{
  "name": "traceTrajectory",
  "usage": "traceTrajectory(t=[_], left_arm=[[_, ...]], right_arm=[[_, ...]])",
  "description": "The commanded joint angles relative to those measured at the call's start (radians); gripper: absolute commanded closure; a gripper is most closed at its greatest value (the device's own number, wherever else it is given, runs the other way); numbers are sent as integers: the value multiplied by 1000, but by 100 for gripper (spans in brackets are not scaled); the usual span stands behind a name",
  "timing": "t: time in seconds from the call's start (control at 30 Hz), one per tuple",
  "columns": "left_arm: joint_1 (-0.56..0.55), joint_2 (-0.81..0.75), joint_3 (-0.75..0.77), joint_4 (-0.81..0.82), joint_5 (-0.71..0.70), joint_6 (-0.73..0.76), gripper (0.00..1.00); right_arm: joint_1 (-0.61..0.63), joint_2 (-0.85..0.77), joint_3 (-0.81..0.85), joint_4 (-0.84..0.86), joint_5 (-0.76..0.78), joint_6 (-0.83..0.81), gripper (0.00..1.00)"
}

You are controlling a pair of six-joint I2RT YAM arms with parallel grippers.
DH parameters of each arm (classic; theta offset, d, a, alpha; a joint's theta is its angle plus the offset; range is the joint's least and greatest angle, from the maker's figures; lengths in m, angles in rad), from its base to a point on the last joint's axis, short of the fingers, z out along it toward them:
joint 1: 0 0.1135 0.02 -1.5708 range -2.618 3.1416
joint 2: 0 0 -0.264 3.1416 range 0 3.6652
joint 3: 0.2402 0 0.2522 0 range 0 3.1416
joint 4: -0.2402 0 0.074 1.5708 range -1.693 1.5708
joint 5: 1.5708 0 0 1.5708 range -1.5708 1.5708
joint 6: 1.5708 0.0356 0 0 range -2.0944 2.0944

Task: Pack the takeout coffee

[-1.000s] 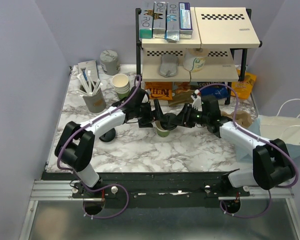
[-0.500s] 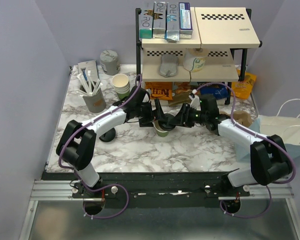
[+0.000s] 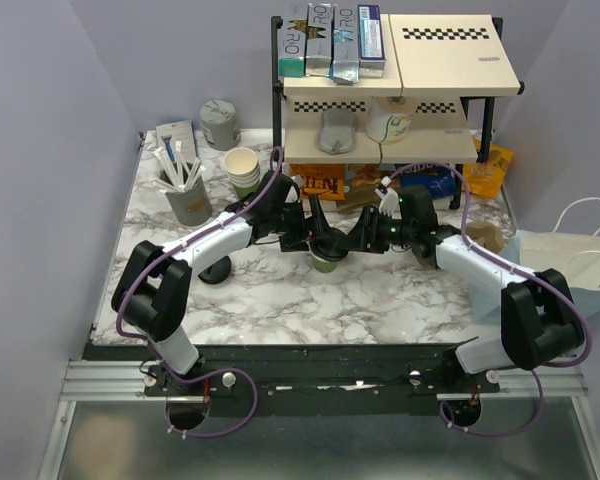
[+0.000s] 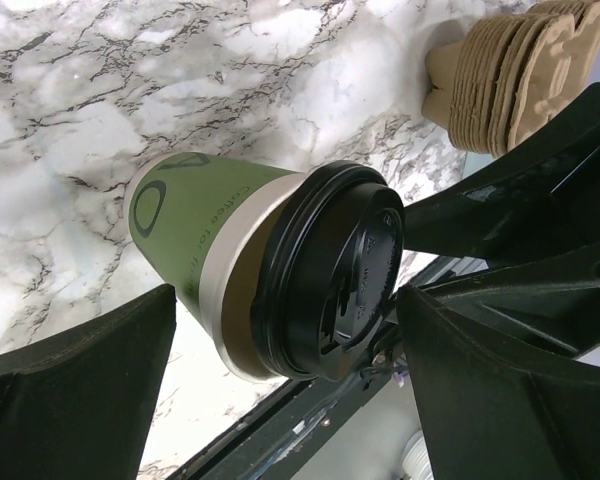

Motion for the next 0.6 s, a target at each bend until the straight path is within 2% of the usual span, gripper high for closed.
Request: traceTrajectory(t=[0.0, 0.2, 0.57], left_arm=[[-9, -18, 7, 10, -1, 1, 9], [-9, -23, 1, 3, -1, 7, 21], [-9, -43, -40, 18, -27, -13, 27]], right_arm=[[1, 17, 36, -2, -30, -12, 44], [12, 39, 59, -13, -39, -19, 43], [32, 30, 53, -76, 45, -57, 43]])
